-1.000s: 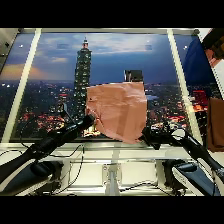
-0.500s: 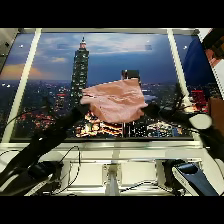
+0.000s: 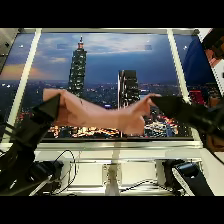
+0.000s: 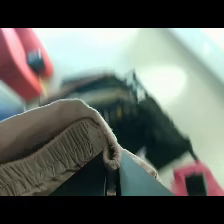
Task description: Fold the clothes and pants, and hang the long-sleeved shirts on hangers.
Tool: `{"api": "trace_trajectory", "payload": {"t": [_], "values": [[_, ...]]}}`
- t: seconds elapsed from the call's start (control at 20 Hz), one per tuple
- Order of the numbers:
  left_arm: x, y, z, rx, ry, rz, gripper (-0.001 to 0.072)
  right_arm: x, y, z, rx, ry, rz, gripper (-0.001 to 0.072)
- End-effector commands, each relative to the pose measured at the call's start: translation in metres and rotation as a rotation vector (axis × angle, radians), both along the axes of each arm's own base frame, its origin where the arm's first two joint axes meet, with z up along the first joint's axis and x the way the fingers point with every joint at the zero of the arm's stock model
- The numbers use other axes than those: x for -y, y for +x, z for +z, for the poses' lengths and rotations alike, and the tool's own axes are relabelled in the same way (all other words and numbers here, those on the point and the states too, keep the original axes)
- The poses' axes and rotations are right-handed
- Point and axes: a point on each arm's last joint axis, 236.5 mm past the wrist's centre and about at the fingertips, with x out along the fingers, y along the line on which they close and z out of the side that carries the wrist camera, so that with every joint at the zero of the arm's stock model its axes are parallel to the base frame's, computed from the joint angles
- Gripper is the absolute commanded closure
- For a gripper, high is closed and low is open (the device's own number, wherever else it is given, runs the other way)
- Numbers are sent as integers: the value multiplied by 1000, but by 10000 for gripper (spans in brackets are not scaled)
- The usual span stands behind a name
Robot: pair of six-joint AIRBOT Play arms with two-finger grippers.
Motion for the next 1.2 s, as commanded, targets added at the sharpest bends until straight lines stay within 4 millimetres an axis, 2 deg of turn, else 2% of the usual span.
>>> {"api": "trace_trajectory", "payload": {"t": [0.0,0.1,0.15,0.25,0.35,0.4,0.5,0.6,0.65,0.7,0.8,0.9,1.0,1.15], "values": [[22,-35,-18,-153,-10,-183,695,-3,-38,18,-29,69,37,704],[28,-38,-24,-171,1,-207,694,5,-31,10,-23,21,-6,704],[31,-32,-32,-192,14,-200,695,13,-18,-2,-29,-33,-53,704],[39,-11,-69,-319,32,-169,695,29,15,-38,-91,-128,-151,704],[45,21,-115,-444,49,-100,694,29,50,-80,-187,-159,-189,704],[44,42,-127,-460,30,-45,693,28,69,-104,-238,-169,-211,704],[34,89,-124,-364,-47,93,693,29,108,-141,-291,-196,-260,704],[17,125,-123,-249,-107,230,694,33,146,-170,-306,-210,-319,704],[11,137,-134,-240,-111,276,694,35,160,-183,-321,-212,-347,703],[9,147,-154,-273,-113,303,694,37,172,-199,-340,-220,-369,703],[10,158,-201,-421,-162,317,694,35,178,-229,-408,-248,-367,703],[13,160,-226,-516,-211,312,694,30,164,-251,-489,-293,-313,703],[19,159,-229,-504,-161,284,694,25,143,-262,-519,-368,-215,703],[31,153,-223,-492,-105,182,696,16,102,-276,-624,-432,-70,703]]}}
